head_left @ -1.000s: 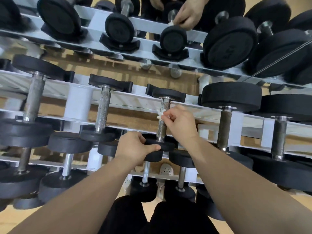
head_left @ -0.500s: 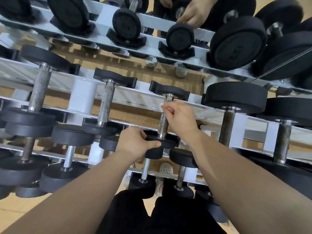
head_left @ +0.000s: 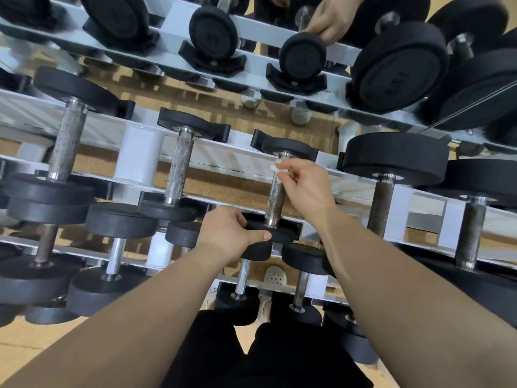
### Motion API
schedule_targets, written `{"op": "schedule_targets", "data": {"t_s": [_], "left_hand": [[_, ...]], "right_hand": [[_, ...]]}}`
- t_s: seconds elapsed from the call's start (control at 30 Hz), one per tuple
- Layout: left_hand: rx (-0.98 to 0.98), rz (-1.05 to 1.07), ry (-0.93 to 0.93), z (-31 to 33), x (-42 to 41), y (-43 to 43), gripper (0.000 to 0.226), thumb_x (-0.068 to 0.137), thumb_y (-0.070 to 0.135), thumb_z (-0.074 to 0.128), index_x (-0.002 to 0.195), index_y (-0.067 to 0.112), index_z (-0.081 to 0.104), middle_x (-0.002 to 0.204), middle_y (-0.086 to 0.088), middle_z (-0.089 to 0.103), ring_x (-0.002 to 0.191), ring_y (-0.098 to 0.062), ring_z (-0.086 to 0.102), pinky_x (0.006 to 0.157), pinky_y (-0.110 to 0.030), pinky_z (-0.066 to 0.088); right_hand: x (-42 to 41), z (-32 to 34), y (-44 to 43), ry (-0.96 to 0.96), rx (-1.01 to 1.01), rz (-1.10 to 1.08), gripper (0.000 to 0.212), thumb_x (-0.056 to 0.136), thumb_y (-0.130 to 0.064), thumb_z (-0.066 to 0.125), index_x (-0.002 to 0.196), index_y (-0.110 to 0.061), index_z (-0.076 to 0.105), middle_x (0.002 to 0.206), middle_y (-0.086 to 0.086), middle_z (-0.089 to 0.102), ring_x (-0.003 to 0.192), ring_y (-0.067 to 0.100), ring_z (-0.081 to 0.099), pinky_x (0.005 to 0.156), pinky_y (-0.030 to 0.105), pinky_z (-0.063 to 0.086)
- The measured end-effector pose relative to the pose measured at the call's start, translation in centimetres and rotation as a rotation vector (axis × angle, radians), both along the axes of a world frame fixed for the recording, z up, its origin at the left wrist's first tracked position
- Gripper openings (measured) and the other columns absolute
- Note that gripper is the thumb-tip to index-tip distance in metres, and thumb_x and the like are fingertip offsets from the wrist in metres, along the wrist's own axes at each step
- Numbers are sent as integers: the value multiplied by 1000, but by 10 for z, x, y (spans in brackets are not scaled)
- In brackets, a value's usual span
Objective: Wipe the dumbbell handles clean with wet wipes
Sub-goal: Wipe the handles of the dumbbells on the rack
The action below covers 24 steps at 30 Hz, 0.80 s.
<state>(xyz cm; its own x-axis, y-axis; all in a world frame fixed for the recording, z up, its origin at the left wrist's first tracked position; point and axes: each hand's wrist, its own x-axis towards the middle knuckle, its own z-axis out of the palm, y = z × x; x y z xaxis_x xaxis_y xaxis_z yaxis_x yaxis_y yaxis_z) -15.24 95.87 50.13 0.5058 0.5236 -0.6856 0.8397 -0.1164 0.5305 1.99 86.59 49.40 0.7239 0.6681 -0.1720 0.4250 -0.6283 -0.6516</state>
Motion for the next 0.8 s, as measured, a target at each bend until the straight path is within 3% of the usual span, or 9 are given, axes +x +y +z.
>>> {"op": "schedule_targets", "data": {"t_s": [0.13, 0.27, 0.37, 0.47, 0.57, 0.7, 0.8], "left_hand": [[27, -23, 7, 1, 2, 0, 50, 61, 53, 92, 81, 18, 63, 83, 1, 68, 76, -16, 66, 68, -31, 57], [37, -24, 7, 0, 1, 0, 48, 62, 53, 92, 81, 18, 65, 83, 3, 67, 73, -8, 62, 57, -23, 47], [20, -7, 3, 0, 0, -1, 50, 63, 52, 92, 84, 16, 65, 82, 2, 68, 70, -12, 66, 56, -27, 54], [16, -13, 3, 2, 1, -1, 50, 64, 53, 91, 86, 16, 66, 85, 2, 68, 72, -11, 66, 52, -23, 50], [12, -8, -1, 2, 0, -1, 50, 63, 53, 92, 84, 17, 65, 83, 2, 68, 69, -13, 67, 51, -24, 51], [25, -11, -3, 0, 0, -2, 49, 61, 53, 92, 81, 18, 64, 83, 2, 68, 73, -12, 65, 60, -28, 55], [16, 16, -13, 0, 0, -2, 50, 60, 52, 93, 81, 17, 64, 83, 1, 68, 74, -14, 66, 64, -34, 60]], "right_hand": [[-29, -2, -29, 10, -12, 123, 9, 92, -25, 70, 97, -21, 77, 79, -8, 68, 73, 7, 62, 73, 26, 52], [-36, -11, -32, -48, -32, 202, 5, 90, -21, 71, 88, -17, 74, 78, -6, 65, 72, 8, 59, 72, 30, 51], [-17, -8, -3, -62, 17, 51, 8, 93, -24, 67, 89, -19, 72, 71, -9, 57, 67, 8, 53, 68, 28, 47], [-1, -3, 12, 128, 48, -113, 6, 94, -26, 65, 92, -30, 68, 75, -9, 57, 72, 8, 56, 70, 22, 44], [-11, 1, -5, 157, 8, -72, 10, 93, -25, 67, 87, -32, 64, 76, -8, 60, 70, 5, 56, 65, 19, 41], [-38, -5, -33, 188, -91, 39, 11, 89, -25, 73, 83, -31, 65, 75, -6, 65, 71, 8, 60, 65, 22, 44], [-30, -6, -24, 171, -105, 90, 10, 88, -26, 72, 82, -30, 65, 73, -11, 61, 69, 1, 57, 63, 17, 40]]}}
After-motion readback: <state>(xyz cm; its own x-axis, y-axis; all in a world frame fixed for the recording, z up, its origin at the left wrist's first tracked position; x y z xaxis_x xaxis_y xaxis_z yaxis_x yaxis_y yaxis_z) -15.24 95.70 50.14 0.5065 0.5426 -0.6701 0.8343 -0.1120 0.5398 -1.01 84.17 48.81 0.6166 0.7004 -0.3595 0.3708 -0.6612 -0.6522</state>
